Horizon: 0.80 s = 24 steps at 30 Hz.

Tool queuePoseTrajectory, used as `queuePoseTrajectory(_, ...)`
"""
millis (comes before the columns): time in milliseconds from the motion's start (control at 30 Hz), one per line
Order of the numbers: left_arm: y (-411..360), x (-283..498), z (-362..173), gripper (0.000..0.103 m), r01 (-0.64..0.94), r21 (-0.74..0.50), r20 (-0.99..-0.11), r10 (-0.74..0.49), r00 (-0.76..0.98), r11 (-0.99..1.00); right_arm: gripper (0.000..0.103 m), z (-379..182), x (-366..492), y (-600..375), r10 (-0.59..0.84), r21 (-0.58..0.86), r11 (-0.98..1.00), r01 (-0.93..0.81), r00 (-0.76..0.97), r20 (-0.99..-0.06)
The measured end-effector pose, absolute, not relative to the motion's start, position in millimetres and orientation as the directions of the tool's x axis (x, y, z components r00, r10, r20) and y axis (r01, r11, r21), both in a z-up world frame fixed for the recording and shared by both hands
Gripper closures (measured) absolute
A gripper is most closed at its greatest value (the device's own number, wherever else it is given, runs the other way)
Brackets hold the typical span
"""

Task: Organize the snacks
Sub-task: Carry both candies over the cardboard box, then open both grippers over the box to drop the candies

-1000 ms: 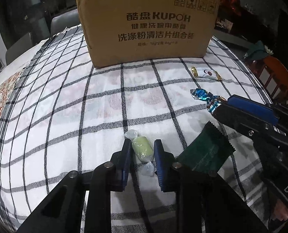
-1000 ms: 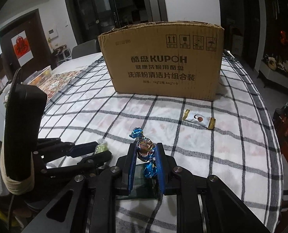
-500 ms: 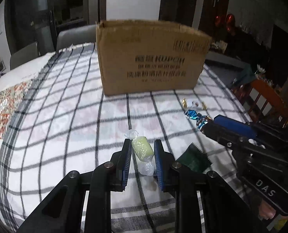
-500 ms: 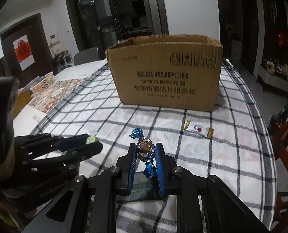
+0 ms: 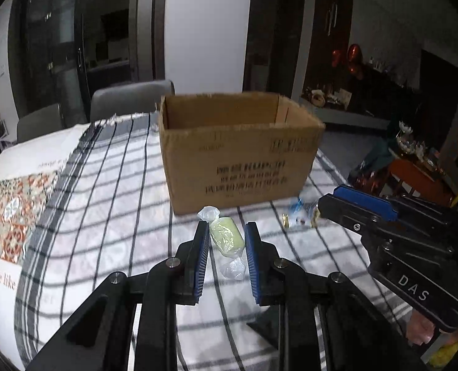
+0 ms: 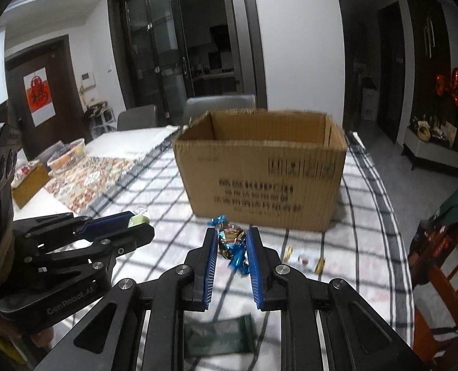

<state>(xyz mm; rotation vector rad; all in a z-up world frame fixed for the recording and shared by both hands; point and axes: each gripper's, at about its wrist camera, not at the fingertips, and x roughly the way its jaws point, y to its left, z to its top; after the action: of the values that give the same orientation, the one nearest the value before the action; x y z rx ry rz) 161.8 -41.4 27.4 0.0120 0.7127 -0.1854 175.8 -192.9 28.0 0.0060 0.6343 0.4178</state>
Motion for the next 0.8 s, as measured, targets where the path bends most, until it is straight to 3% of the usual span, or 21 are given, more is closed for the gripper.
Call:
queuePoseTrajectory(433, -45, 222, 80, 0.079, 0.202, 0.009, -0.589, -0.158, 0.792, 0.979, 0.082, 85, 228, -192, 0.366, 0.078, 0.923, -0.376, 0.8, -0.475)
queuePoseTrajectory(800, -60, 293, 88, 0.079, 0.237, 0.035, -0.603, -0.169, 0.78, 0.971, 0.082, 92, 288, -204, 0.338, 0.066, 0.933, -0.353, 0.799, -0.498)
